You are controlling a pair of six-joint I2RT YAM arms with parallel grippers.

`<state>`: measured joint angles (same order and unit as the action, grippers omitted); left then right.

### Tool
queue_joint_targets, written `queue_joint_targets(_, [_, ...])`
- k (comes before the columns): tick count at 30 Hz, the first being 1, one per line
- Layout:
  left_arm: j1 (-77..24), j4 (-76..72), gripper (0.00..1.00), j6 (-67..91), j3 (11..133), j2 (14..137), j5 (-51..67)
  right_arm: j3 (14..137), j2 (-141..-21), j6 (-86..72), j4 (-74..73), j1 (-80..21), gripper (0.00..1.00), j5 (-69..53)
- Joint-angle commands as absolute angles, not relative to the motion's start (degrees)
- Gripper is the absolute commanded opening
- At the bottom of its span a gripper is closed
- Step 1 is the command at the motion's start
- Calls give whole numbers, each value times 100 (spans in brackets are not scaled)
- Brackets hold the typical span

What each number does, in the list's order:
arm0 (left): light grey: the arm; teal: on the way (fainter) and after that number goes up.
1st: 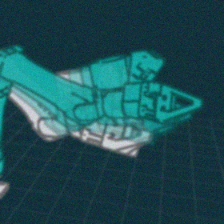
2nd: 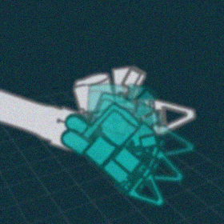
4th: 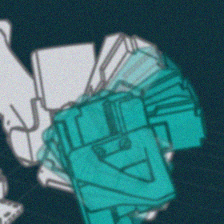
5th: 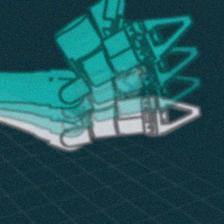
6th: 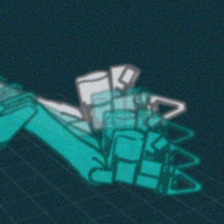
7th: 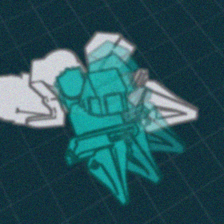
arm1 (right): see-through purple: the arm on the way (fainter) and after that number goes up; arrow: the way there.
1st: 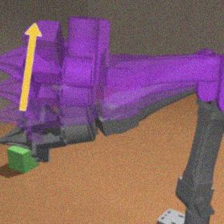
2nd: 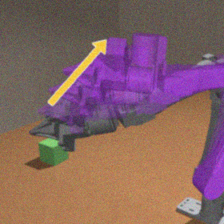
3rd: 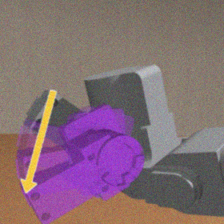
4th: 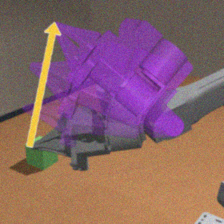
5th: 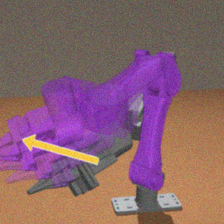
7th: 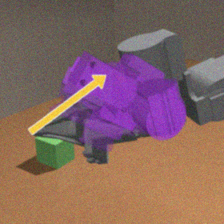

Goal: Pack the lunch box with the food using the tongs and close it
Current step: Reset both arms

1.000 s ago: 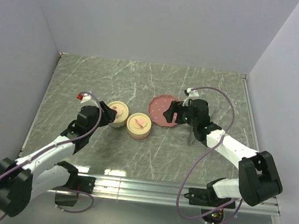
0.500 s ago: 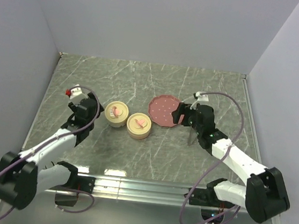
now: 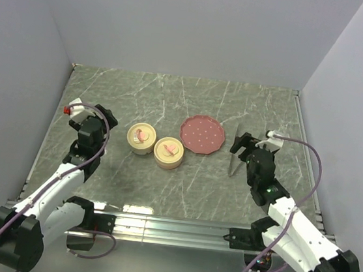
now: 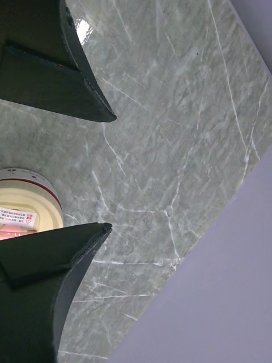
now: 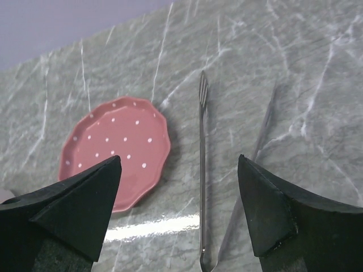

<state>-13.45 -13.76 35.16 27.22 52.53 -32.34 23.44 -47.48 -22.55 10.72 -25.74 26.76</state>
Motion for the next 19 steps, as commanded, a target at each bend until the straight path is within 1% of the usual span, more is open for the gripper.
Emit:
queue_joint_targets(1, [-1336, -1521, 77, 3393, 2698, 5150, -3050, 2241, -4413, -2408, 1406, -2584, 90, 3120])
queue_joint_targets(13, [-1336, -1678, 77, 3296, 2716, 5388, -2979, 2233, -4395, -2426, 1362, -2593, 91, 3111])
queue_joint_targets(19, [-1336, -1732, 78, 3357, 2619, 5248, -3111, 2188, -4307, -2443, 1389, -2575, 91, 3138])
